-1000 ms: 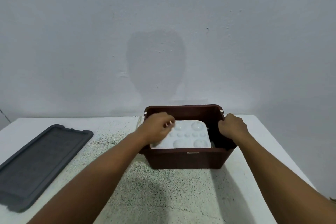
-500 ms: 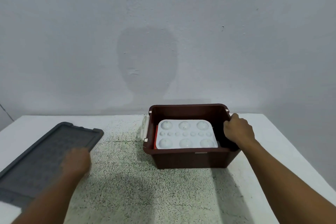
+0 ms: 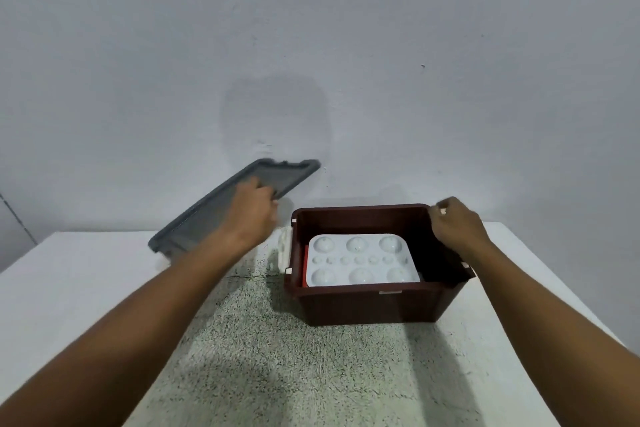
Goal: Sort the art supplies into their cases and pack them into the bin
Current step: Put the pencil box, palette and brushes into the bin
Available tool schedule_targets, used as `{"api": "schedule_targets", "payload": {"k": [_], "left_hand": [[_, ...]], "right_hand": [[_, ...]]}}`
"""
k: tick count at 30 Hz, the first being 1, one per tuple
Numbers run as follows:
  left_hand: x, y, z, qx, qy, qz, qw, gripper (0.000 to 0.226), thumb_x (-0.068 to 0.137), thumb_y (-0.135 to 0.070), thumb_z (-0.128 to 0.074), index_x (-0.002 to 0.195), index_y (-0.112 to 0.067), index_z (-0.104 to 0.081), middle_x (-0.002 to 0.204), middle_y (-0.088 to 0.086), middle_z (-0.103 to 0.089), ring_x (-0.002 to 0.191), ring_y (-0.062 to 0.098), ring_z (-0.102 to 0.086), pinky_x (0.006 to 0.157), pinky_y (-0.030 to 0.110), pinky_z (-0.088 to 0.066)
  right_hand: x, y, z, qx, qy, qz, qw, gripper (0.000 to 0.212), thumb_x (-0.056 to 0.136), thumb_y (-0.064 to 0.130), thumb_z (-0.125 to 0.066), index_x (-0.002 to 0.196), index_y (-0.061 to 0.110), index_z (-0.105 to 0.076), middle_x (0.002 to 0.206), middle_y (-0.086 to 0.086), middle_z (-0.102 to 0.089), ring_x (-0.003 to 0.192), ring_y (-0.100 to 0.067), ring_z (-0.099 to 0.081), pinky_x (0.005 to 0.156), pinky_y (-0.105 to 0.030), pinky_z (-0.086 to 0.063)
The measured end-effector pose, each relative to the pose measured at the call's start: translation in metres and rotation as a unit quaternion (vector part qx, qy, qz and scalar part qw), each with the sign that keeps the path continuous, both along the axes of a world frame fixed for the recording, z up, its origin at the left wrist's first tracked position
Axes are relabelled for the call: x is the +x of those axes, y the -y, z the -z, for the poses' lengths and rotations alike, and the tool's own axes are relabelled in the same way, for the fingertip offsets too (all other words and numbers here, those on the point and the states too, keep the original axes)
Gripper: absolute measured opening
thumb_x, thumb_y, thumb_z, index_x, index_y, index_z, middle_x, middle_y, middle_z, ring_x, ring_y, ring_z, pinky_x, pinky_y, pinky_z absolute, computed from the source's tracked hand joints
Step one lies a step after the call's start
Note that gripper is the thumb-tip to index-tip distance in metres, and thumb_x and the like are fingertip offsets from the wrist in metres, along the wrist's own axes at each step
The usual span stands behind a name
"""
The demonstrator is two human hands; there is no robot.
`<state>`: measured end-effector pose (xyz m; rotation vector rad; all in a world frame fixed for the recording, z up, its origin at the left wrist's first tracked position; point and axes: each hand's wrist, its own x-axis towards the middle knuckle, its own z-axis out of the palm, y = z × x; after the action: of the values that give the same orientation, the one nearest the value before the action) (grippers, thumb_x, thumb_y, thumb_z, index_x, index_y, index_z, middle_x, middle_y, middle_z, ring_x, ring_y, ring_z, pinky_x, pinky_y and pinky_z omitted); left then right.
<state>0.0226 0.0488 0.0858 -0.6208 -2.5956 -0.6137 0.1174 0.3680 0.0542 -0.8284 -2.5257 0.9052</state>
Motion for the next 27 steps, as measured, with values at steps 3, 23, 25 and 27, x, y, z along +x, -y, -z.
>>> {"api": "schedule_targets", "payload": {"k": [3,23,25,27], "left_hand": [[0.026,-0.037,-0.014,-0.001,-0.047,0.075,0.996,0.029,0.098,-0.015,-0.049,0.122,-0.004,-0.062,0.11,0.014,-0.052,0.102,0.026,-0.046,0.086,0.031,-0.038],[0.038,-0.089,0.032,-0.04,0.081,0.182,0.979,0.026,0.097,-0.026,-0.055,0.114,-0.014,-0.068,0.109,0.007,-0.061,0.104,0.023,-0.056,0.092,0.031,-0.043],[0.02,-0.069,0.038,-0.07,0.072,0.044,0.994,0.03,0.098,-0.032,-0.049,0.119,-0.016,-0.063,0.12,0.009,-0.058,0.113,0.027,-0.051,0.096,0.04,-0.043],[0.01,-0.051,0.045,-0.12,0.132,-0.06,0.982,0.038,0.099,-0.037,-0.045,0.13,-0.017,-0.054,0.13,0.012,-0.05,0.119,0.032,-0.045,0.099,0.046,-0.04]], "right_hand": [[-0.005,0.006,-0.023,-0.163,-0.118,-0.063,0.978,0.04,0.093,0.047,-0.047,0.12,0.018,-0.055,0.119,-0.001,-0.061,0.106,-0.024,-0.06,0.091,-0.039,-0.049],[0.021,-0.02,0.014,0.078,0.079,-0.033,0.993,0.037,0.088,0.01,-0.046,0.123,0.007,-0.057,0.124,-0.018,-0.058,0.113,-0.037,-0.053,0.091,-0.037,-0.045],[0.022,-0.02,0.01,0.085,0.092,-0.045,0.991,0.032,0.087,0.01,-0.048,0.117,0.006,-0.059,0.119,-0.016,-0.059,0.109,-0.033,-0.054,0.084,-0.033,-0.045],[0.023,-0.019,0.007,0.089,0.105,-0.062,0.989,0.028,0.087,0.009,-0.049,0.114,0.006,-0.06,0.117,-0.015,-0.06,0.106,-0.03,-0.055,0.081,-0.032,-0.045]]}}
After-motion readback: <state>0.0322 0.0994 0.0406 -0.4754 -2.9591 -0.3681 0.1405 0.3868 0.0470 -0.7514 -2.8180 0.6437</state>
